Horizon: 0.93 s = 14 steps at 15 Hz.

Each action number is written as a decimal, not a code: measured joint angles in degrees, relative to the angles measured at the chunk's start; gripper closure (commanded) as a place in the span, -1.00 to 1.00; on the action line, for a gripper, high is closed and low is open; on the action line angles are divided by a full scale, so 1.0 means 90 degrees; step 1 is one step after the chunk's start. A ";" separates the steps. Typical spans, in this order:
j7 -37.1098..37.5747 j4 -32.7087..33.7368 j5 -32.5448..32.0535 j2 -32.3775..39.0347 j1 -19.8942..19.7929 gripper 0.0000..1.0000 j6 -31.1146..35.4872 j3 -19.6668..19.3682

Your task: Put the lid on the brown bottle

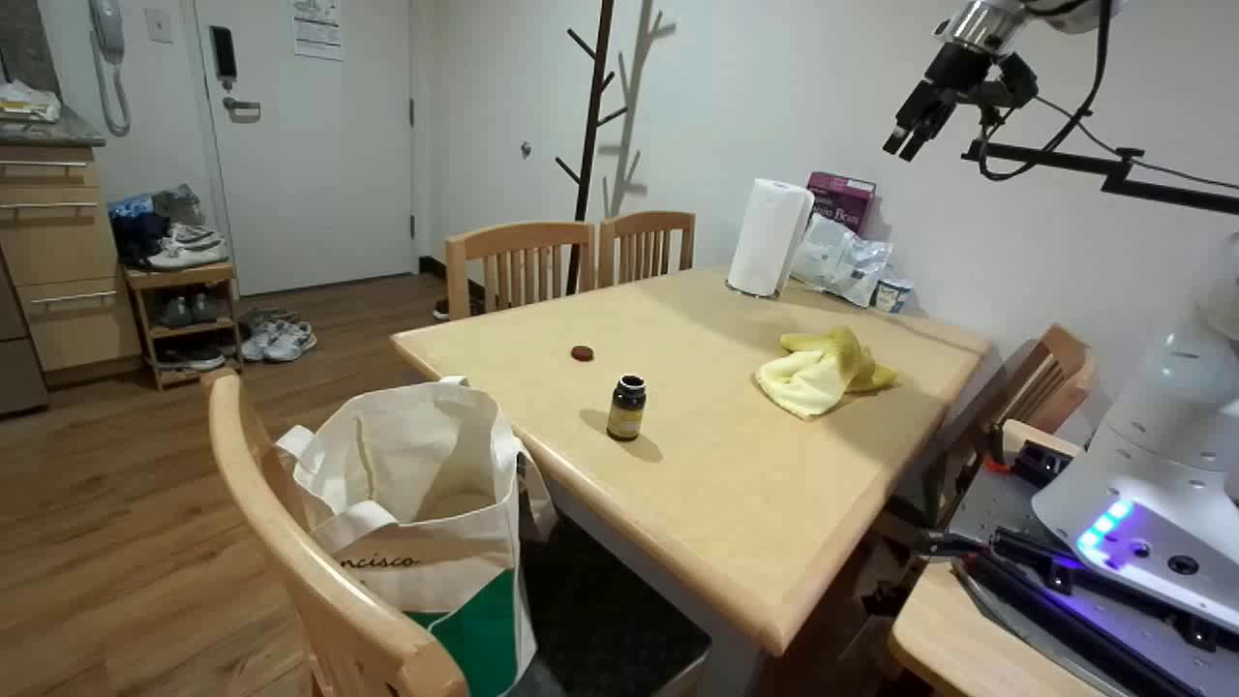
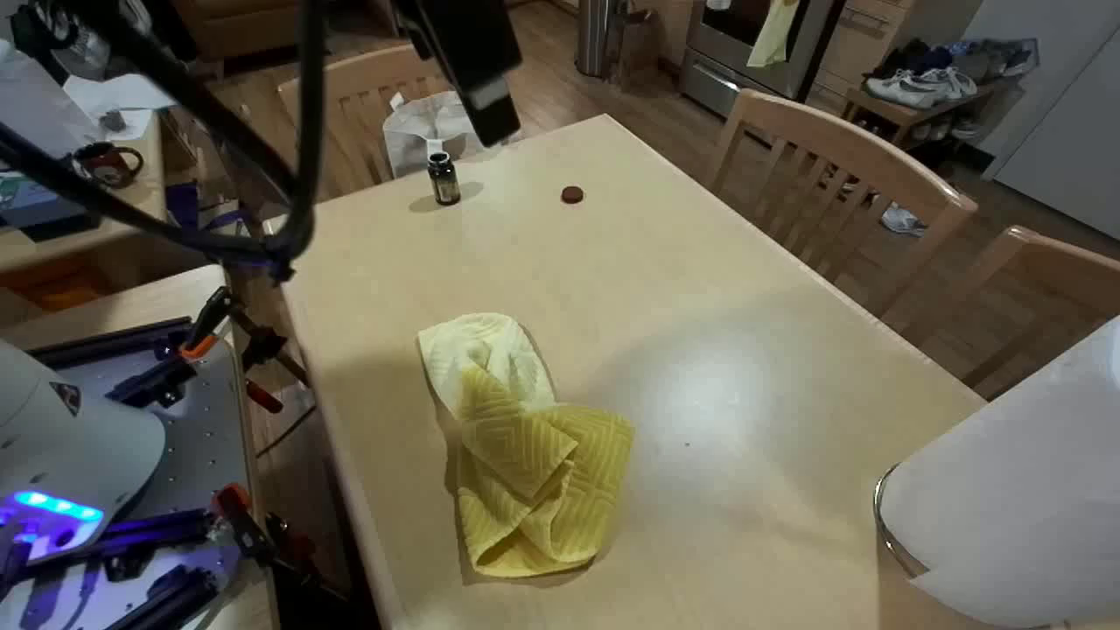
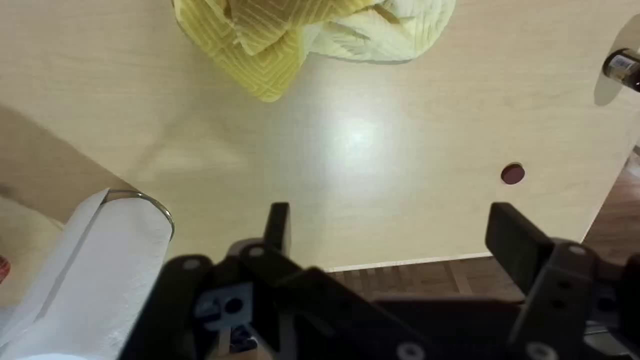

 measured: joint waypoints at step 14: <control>0.0007 0.0956 0.0127 0.1964 0.0840 -1.00 0.0748 0.1466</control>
